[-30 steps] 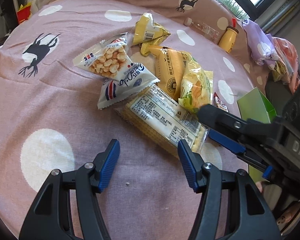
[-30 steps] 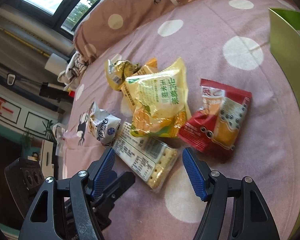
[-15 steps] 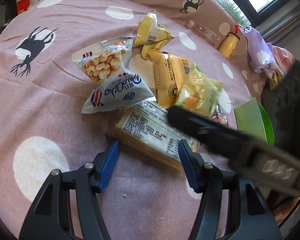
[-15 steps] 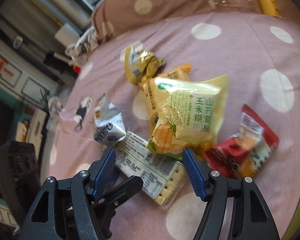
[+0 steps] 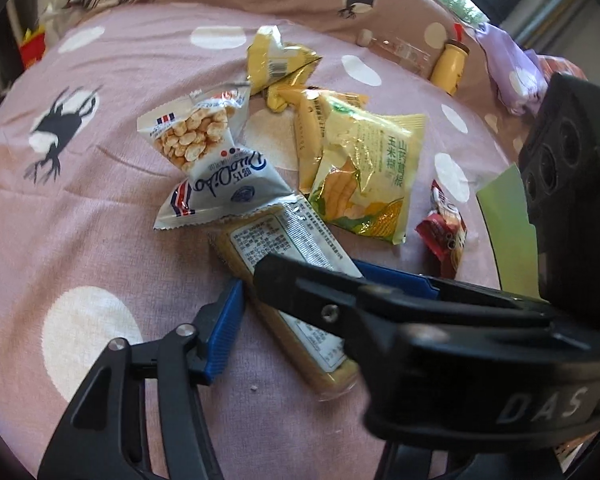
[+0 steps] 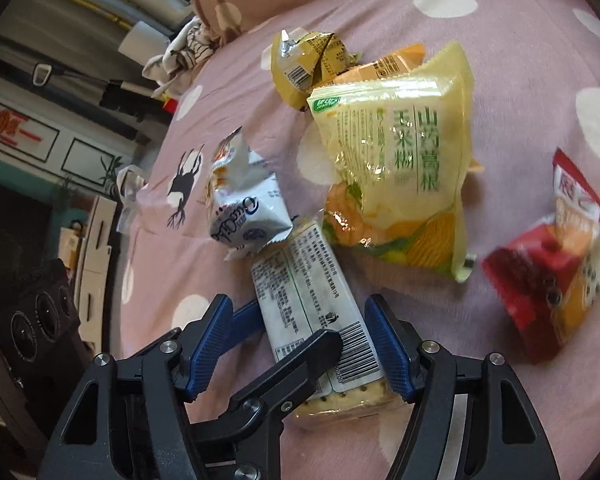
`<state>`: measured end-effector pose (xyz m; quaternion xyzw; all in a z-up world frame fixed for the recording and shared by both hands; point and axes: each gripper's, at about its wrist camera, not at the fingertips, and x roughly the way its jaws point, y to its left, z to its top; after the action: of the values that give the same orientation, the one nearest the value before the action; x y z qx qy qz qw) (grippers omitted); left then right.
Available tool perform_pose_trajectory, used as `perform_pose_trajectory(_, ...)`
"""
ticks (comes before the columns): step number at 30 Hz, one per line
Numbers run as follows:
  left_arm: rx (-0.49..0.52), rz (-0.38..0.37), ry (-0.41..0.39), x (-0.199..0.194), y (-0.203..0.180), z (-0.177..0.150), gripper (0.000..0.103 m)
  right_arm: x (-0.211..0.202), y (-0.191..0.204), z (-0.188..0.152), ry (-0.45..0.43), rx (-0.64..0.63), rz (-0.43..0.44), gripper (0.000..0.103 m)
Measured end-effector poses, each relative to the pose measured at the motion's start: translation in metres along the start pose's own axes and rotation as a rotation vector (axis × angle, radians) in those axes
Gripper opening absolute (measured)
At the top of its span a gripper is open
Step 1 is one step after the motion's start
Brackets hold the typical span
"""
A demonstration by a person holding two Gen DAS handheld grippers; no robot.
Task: Organize snacks
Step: 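Grasp the white cracker pack with the right gripper and lift it, then carry the cracker pack into the green box and open the right gripper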
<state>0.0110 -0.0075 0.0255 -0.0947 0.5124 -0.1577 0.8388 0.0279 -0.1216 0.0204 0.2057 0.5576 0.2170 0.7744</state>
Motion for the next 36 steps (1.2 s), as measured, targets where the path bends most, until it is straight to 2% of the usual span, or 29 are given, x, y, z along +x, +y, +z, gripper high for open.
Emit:
perform_pose_trajectory(3,0.061,0.047,-0.058,-0.009,-0.008,-0.004,0.048,-0.004,0.005,-0.006,0.001,0.008,0.02,0.065)
perform_pose_trajectory(6,0.105,0.079,-0.127,-0.022,-0.018,-0.008,0.048,-0.015,0.017,-0.014,-0.044,-0.014,0.005,0.064)
perform_pose_trajectory(14,0.204,0.046,-0.308,-0.061,-0.051,-0.014,0.047,-0.073,0.029,-0.029,-0.222,-0.036,0.021,0.064)
perform_pose_trajectory(22,0.311,-0.014,-0.394,-0.079,-0.105,-0.009,0.045,-0.14,0.009,-0.037,-0.416,0.003,0.003,0.064)
perform_pose_trajectory(29,0.438,-0.102,-0.39,-0.072,-0.165,-0.005,0.044,-0.194,-0.036,-0.051,-0.573,0.121,-0.038,0.064)
perform_pose_trajectory(36,0.541,-0.168,-0.332,-0.051,-0.22,-0.01,0.04,-0.225,-0.082,-0.064,-0.66,0.271,-0.078,0.064)
